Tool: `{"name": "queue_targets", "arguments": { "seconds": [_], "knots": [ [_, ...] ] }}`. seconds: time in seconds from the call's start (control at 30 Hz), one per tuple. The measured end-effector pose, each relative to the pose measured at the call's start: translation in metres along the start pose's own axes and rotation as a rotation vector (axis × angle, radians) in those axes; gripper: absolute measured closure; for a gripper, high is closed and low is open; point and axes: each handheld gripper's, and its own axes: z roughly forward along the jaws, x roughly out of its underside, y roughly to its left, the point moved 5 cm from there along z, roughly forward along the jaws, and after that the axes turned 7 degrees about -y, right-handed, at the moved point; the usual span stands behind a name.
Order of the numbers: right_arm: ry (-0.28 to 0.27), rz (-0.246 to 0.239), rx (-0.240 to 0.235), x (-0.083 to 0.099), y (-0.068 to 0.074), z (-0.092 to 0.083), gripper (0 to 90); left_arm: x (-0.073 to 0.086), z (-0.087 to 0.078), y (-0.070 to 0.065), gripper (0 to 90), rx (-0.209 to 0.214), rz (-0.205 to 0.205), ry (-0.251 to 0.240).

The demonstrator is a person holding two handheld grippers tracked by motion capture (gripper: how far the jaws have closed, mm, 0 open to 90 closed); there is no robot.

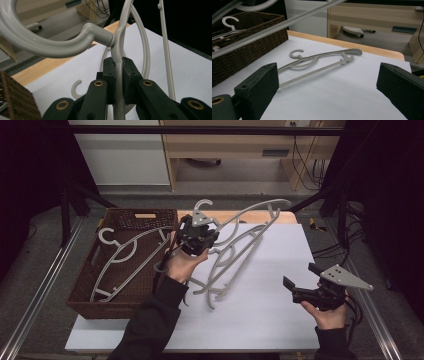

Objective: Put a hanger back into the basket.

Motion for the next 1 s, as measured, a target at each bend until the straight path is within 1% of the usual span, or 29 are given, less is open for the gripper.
{"name": "queue_targets", "arguments": {
  "seconds": [0.03,0.1,0.17,0.2,0.23,0.27,0.3,0.33,0.5,0.6,0.63,0.77,0.93,1.0],
  "knots": [
    [0.001,0.001,0.001,0.0,0.0,0.0,4.6,-0.002,-0.005,0.001,82.4,-0.007,0.001,-0.007],
    [0.003,-0.003,0.001,0.001,0.0,0.0,4.6,-0.005,-0.015,0.005,82.4,-0.018,0.018,-0.012],
    [0.006,-0.004,0.002,0.001,0.0,0.001,4.6,-0.009,-0.026,0.009,82.4,-0.031,0.013,-0.025],
    [0.007,-0.005,0.001,0.001,0.0,0.001,4.6,-0.01,-0.031,0.012,82.4,-0.037,0.021,-0.028],
    [0.008,-0.009,0.001,0.001,0.0,0.002,4.5,-0.012,-0.037,0.015,82.4,-0.046,0.012,-0.04],
    [0.009,-0.006,0.002,0.002,0.001,0.002,4.5,-0.013,-0.041,0.018,82.4,-0.051,0.031,-0.038],
    [0.008,-0.008,0.002,0.002,0.001,0.002,4.5,-0.014,-0.046,0.021,82.4,-0.059,0.023,-0.046],
    [0.008,-0.008,0.002,0.002,0.001,0.002,4.5,-0.014,-0.05,0.024,82.4,-0.063,0.023,-0.042],
    [0.013,-0.008,0.004,0.002,0.001,0.003,4.5,-0.015,-0.072,0.041,82.4,-0.108,0.035,-0.048],
    [0.015,-0.01,0.004,0.003,0.001,0.004,4.5,-0.013,-0.084,0.055,82.4,-0.142,0.023,-0.049],
    [0.015,-0.01,0.004,0.003,0.002,0.004,4.5,-0.011,-0.09,0.063,82.4,-0.157,0.021,-0.048],
    [0.015,-0.008,0.003,0.003,0.002,0.004,4.5,-0.005,-0.102,0.079,82.4,-0.184,0.014,-0.05],
    [0.017,-0.009,0.001,0.003,0.002,0.005,4.4,0.008,-0.116,0.103,82.4,-0.228,-0.006,-0.046],
    [0.017,-0.01,0.002,0.003,0.002,0.005,4.4,0.012,-0.12,0.111,82.4,-0.237,-0.016,-0.057]
  ]
}}
